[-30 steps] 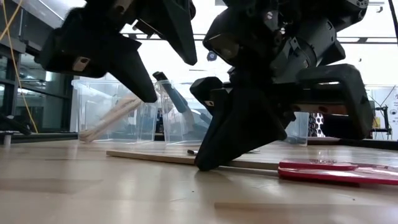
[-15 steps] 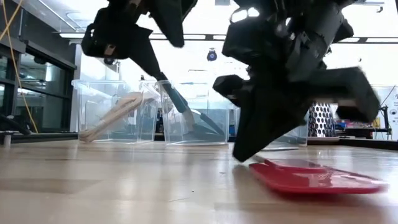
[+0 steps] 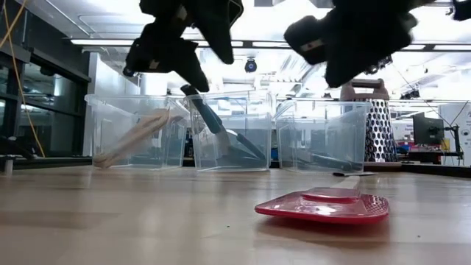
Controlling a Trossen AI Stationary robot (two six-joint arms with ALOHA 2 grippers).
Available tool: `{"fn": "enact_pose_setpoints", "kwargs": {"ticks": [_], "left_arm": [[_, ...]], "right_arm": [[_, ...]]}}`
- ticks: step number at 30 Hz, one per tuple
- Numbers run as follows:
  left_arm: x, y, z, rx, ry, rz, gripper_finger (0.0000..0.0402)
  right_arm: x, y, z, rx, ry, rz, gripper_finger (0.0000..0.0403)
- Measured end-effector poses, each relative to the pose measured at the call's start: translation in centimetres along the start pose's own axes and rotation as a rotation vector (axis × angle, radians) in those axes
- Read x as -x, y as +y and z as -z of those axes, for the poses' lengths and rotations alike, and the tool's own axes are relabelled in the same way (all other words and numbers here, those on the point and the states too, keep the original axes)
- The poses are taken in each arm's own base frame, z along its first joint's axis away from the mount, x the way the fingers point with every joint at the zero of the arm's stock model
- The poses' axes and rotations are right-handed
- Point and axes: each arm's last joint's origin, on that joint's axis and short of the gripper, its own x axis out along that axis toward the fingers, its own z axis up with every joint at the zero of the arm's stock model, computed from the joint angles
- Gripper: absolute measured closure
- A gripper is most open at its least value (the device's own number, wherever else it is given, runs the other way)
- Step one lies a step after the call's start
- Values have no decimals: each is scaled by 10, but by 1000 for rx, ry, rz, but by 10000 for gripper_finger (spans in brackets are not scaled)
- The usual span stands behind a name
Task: Pick & Place Kitchen Items
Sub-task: Put the red spatula into the transparent middle bin
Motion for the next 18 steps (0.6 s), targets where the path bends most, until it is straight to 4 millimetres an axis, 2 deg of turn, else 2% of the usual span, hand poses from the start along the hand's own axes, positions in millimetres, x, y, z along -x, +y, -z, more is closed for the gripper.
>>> {"fn": "enact_pose_setpoints", "kwargs": {"ticks": [4, 7, 15, 18], "left_arm": [[0, 0, 2, -6, 13, -3, 217], [0, 1, 3, -3, 20, -18, 217], [0, 2, 3, 2, 20, -21, 217], [0, 3, 3, 1, 27, -35, 217]], "right_arm": [[9, 5, 9, 145, 84, -73, 398], [4, 9, 13, 256, 115, -135, 375], [-27, 12, 13, 362, 74, -155, 249], [-40, 12, 14, 381, 64, -146, 215]]}}
